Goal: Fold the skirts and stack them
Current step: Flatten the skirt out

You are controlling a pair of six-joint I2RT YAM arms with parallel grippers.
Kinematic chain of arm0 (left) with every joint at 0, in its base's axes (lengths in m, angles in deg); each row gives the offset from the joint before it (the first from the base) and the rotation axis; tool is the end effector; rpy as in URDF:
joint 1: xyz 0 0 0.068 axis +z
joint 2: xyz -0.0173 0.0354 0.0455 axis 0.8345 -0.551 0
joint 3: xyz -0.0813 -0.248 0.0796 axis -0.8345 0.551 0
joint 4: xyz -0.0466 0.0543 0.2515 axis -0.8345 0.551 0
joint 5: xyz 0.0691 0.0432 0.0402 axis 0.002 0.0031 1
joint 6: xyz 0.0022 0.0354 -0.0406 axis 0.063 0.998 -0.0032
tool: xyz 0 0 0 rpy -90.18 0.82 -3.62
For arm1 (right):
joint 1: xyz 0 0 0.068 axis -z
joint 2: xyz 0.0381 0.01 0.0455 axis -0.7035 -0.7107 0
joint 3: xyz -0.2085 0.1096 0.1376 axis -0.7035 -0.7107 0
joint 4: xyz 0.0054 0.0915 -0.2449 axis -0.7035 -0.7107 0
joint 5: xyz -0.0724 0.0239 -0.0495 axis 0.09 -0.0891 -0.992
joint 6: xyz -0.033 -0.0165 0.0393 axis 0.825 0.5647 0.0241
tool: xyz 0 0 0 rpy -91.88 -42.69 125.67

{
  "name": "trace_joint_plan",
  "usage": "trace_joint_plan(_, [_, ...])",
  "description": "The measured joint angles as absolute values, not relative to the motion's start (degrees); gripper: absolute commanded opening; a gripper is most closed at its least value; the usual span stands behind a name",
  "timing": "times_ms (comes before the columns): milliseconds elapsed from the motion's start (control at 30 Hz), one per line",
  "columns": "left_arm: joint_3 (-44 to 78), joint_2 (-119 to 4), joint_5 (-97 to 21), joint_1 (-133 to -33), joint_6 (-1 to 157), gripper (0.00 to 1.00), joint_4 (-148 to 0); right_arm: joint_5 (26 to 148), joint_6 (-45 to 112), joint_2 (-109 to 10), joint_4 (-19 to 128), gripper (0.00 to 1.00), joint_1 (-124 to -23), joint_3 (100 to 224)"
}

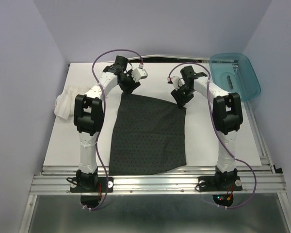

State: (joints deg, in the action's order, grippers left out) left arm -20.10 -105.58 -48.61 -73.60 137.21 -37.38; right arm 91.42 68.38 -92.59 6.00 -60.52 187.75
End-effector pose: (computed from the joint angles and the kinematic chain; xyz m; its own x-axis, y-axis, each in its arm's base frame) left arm 0.4634 -0.1539 0.2545 -0.1206 0.7720 -0.6241 0.8531 0.4021 0.3325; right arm 0.4322 0.1303 0.1909 -0.6474 -0.6634 -0.3751 -0.7238 0.6894 0.0300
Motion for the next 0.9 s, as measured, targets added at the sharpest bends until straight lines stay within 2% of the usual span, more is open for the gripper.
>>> trace_joint_plan(300, [-21.4, -111.8, -47.8, -74.4, 144.6, 0.58, -35.4, 90.2, 70.4, -94.8, 5.6, 0.44, -60.5, 187.7])
trace_joint_plan(400, [-22.6, -113.3, -47.7, -74.5, 145.6, 0.5, -35.4, 90.0, 70.9, -94.9, 5.6, 0.42, -60.4, 187.7])
trace_joint_plan(433, [-23.0, -113.9, -47.6, -74.5, 145.9, 0.38, -35.4, 89.9, 71.3, -94.9, 5.5, 0.41, -60.4, 187.7])
trace_joint_plan(533, [-23.3, -115.2, -47.4, -74.5, 146.3, 0.18, -35.7, 89.8, 71.7, -94.9, 5.3, 0.39, -60.4, 187.7])
trace_joint_plan(600, [-23.3, -115.9, -47.4, -74.4, 146.5, 0.1, -35.7, 89.8, 71.9, -94.9, 5.2, 0.39, -60.4, 187.8])
trace_joint_plan(633, [-23.3, -115.9, -47.4, -74.4, 146.5, 0.03, -35.7, 89.8, 72.1, -94.9, 4.9, 0.4, -60.4, 188.0])
trace_joint_plan(667, [-23.3, -115.9, -47.4, -74.4, 146.5, 0.0, -35.7, 89.8, 72.1, -94.9, 4.5, 0.41, -60.3, 188.4])
trace_joint_plan(767, [-23.3, -115.9, -47.6, -74.4, 146.8, 0.0, -36.2, 89.8, 72.2, -94.9, 3.4, 0.5, -60.0, 189.8])
trace_joint_plan(900, [-22.6, -115.6, -47.8, -74.3, 146.9, 0.0, -36.6, 90.7, 72.1, -94.9, 2.2, 0.52, -58.8, 192.5])
